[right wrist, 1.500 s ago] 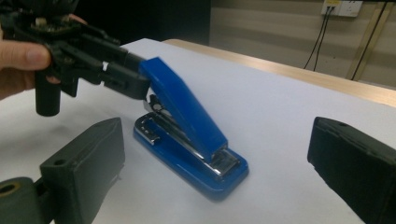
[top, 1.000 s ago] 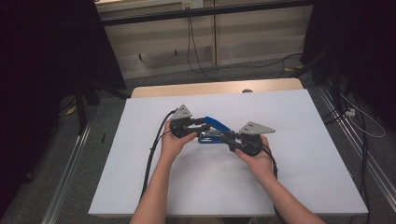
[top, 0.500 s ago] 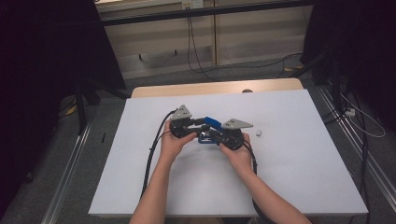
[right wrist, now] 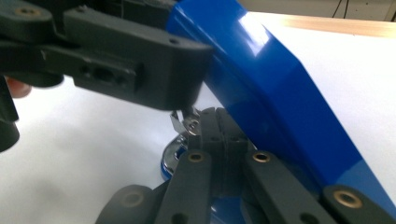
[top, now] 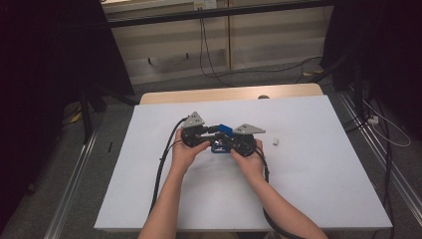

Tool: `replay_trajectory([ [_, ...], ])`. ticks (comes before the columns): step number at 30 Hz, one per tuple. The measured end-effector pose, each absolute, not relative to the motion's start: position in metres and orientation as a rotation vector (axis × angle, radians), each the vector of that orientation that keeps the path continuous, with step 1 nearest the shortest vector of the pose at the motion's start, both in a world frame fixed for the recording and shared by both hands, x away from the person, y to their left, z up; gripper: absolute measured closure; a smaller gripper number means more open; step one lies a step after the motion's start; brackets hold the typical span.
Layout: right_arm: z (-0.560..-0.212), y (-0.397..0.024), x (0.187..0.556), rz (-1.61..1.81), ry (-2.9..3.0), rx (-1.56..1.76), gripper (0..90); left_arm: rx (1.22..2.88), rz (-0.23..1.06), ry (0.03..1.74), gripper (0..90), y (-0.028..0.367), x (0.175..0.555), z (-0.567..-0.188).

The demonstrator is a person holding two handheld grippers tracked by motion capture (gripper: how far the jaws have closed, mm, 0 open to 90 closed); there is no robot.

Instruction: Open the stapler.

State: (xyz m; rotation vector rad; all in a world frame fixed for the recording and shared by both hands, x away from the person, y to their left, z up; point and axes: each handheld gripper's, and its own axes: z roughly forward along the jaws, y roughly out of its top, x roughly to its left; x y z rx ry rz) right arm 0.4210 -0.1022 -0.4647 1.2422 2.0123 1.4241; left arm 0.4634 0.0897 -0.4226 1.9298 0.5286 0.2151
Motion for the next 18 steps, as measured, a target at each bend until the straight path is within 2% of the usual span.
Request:
replay_trajectory([
  [18, -0.4639, -0.0947, 0.4170, 1.400, 1.933, 1.237, 90.0, 1.900, 0.179, 0.558, 60.5, 0.0997, 0.4659, -0.4265],
])
